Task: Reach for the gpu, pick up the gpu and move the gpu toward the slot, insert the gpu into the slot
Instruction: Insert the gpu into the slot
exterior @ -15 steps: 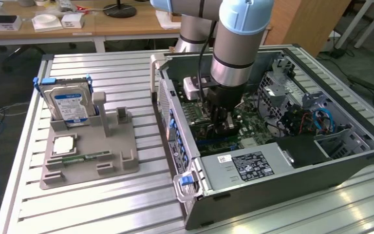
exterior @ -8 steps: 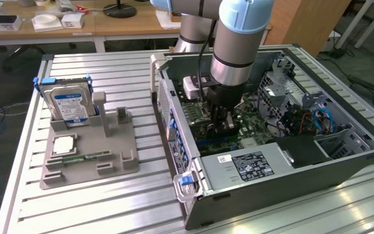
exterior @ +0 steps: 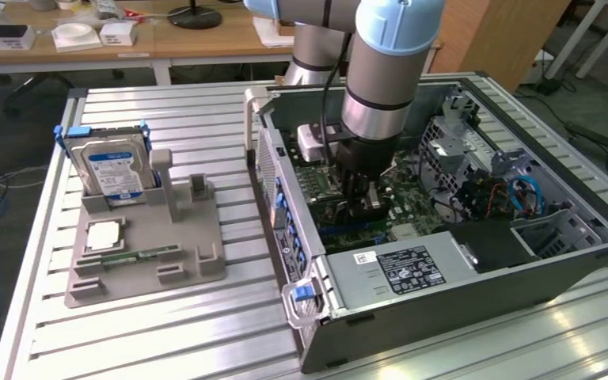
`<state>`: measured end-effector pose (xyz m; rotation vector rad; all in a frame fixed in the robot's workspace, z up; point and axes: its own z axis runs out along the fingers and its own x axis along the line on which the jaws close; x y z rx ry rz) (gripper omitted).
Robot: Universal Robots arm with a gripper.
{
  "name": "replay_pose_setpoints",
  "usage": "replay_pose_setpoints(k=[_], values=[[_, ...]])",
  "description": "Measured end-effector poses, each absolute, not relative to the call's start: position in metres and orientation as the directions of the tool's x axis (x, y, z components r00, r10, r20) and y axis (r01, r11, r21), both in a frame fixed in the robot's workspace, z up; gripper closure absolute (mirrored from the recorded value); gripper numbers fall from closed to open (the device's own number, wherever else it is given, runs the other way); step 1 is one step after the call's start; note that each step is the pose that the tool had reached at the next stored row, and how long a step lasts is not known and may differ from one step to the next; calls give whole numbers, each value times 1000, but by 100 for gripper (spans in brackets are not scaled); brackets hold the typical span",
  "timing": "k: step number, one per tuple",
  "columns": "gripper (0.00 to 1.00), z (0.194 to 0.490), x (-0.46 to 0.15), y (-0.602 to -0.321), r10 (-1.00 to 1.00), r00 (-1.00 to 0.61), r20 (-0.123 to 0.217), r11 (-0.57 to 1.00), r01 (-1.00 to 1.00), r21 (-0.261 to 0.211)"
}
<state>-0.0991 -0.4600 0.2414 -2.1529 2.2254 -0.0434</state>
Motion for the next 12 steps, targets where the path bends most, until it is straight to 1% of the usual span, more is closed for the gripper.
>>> replay_pose_setpoints(k=[12], values=[[74, 237, -99, -460, -999, -33, -12, 33, -998, -51]])
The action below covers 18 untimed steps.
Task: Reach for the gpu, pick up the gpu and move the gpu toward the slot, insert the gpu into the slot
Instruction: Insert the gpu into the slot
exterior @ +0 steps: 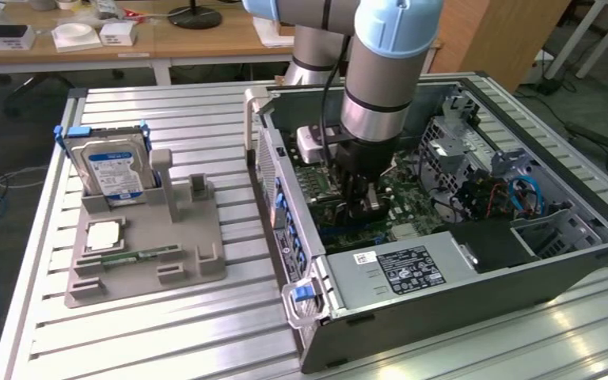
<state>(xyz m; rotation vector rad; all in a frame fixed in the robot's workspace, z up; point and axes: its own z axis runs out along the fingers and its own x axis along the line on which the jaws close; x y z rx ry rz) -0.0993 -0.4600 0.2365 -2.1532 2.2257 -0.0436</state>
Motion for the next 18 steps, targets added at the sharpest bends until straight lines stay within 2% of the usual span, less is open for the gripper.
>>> replay_pose_setpoints(k=[18], values=[[74, 243, -99, -460, -999, -33, -13, 33, -998, -52]])
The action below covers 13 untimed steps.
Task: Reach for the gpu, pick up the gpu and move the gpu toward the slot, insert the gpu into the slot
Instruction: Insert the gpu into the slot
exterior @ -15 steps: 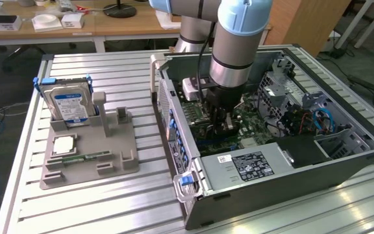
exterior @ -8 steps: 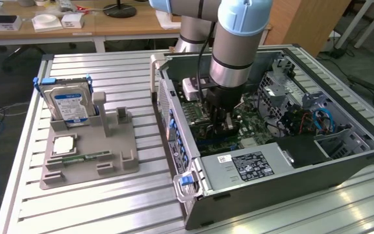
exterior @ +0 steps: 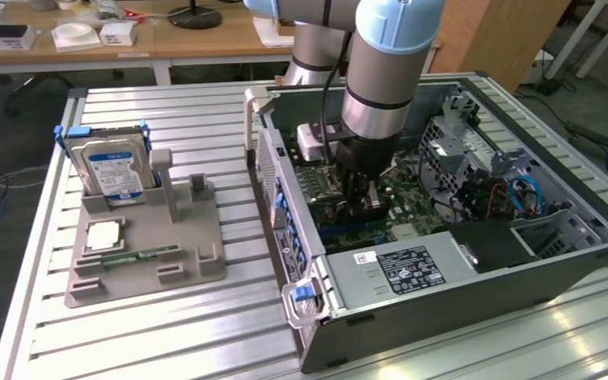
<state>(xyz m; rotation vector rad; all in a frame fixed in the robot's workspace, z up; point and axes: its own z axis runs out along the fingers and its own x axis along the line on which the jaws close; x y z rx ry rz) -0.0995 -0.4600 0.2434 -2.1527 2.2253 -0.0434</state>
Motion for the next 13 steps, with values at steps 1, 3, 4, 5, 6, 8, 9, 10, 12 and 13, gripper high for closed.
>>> replay_pose_setpoints(k=[1, 3, 4, 5, 6, 8, 9, 10, 12, 13], values=[[74, 243, -99, -460, -999, -33, -13, 33, -998, -51], [74, 243, -99, -460, -999, -33, -13, 33, -998, -52], [74, 244, -99, -460, -999, -32, -13, 33, -998, -51], [74, 244, -99, -460, -999, -30, -13, 31, -998, -51], [74, 244, -100, -460, -1000, -27, -13, 28, -998, -51], [74, 244, -99, -460, -1000, -19, -13, 19, -998, -51], [74, 244, -100, -460, -1000, -16, -13, 16, -999, -51], [74, 244, -100, -460, -1000, -13, -13, 14, -999, -51], [74, 244, -100, -460, -1000, -13, -13, 14, -999, -51], [74, 244, -99, -460, -1000, -13, -13, 14, -999, -51]])
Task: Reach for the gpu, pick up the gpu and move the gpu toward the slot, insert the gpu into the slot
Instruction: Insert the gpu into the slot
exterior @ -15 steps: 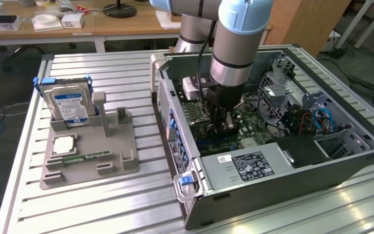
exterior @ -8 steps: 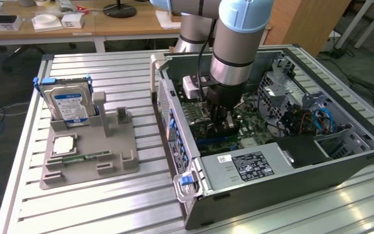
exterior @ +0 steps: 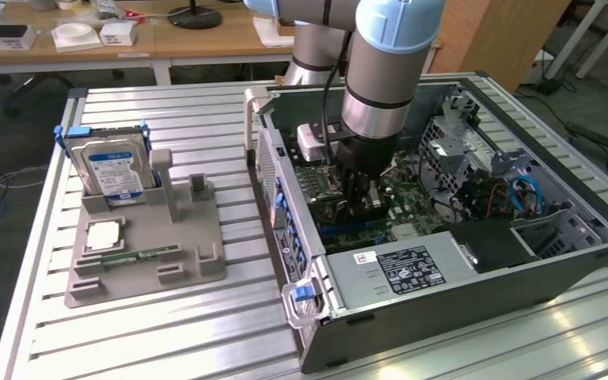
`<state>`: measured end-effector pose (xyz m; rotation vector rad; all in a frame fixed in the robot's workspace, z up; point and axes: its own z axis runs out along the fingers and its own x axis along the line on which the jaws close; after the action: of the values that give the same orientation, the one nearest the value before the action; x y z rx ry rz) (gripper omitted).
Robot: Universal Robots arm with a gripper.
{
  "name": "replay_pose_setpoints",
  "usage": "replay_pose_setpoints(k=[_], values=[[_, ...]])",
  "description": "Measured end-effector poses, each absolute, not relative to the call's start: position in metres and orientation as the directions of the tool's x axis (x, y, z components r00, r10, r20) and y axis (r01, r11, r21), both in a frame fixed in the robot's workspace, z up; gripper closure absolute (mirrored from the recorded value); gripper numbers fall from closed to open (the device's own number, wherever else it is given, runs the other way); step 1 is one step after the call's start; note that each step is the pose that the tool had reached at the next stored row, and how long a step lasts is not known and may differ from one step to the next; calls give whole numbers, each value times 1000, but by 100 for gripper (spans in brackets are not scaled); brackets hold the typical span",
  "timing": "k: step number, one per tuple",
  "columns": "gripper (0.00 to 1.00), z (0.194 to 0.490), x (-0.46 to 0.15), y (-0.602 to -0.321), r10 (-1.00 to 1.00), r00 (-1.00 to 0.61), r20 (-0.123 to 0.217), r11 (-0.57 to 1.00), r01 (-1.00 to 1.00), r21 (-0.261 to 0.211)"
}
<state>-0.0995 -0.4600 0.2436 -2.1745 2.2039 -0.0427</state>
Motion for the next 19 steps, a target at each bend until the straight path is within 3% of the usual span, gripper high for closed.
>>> replay_pose_setpoints(k=[19], values=[[74, 238, -99, -460, -1000, -13, -13, 14, -999, -52]])
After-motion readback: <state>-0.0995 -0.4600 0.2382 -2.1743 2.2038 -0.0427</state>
